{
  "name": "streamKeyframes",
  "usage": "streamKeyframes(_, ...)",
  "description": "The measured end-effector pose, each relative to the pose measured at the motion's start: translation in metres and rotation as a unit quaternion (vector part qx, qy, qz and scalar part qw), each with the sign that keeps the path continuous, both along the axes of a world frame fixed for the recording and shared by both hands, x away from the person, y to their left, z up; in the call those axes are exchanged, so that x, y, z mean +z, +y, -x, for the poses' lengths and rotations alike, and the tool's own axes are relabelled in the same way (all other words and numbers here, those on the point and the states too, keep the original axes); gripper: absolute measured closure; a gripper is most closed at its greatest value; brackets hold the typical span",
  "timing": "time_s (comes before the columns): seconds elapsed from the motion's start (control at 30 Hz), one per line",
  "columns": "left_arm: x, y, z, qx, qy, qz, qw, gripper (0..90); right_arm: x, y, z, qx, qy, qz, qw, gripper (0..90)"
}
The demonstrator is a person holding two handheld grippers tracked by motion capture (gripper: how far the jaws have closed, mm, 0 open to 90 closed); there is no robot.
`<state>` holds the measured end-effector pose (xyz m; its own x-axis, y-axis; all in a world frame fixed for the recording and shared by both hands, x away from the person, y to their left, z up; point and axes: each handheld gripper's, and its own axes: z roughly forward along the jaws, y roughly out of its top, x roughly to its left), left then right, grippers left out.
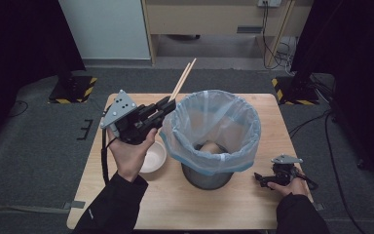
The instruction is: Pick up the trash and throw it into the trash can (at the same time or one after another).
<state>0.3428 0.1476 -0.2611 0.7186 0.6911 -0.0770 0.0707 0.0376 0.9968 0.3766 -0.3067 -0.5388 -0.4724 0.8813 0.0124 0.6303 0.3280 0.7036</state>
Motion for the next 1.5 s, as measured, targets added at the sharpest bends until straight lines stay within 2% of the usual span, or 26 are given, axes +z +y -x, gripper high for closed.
streamKeyframes(0.57, 0.010, -0.043, -0.012, -0.031, -0.004, -0.011, 0.9995, 80.1, 0.000, 0.000, 0.000, 0.000, -0.002, 0.000, 1.0000, 0.9)
streamKeyframes(0.87, 0.009, -0.059, -0.018, -0.039, 0.000, -0.017, 0.9991, 80.1, 0.000, 0.000, 0.000, 0.000, -0.002, 0.000, 1.0000, 0.8)
streamKeyframes(1.07, 0.007, -0.075, -0.024, -0.051, 0.003, -0.027, 0.9983, 80.1, 0.000, 0.000, 0.000, 0.000, -0.002, 0.000, 1.0000, 0.9)
streamKeyframes(1.27, 0.005, -0.082, -0.029, -0.061, 0.012, -0.039, 0.9973, 79.5, 0.000, 0.000, 0.000, 0.000, -0.002, 0.000, 1.0000, 0.9)
streamKeyframes(1.47, 0.002, -0.077, -0.031, -0.060, 0.011, -0.035, 0.9975, 69.3, 0.000, 0.000, 0.000, 0.000, -0.002, 0.000, 1.0000, 0.9)
streamKeyframes(1.5, 0.003, -0.072, -0.030, -0.056, 0.007, -0.030, 0.9980, 64.6, 0.000, 0.000, 0.000, 0.000, -0.002, 0.000, 1.0000, 0.8)
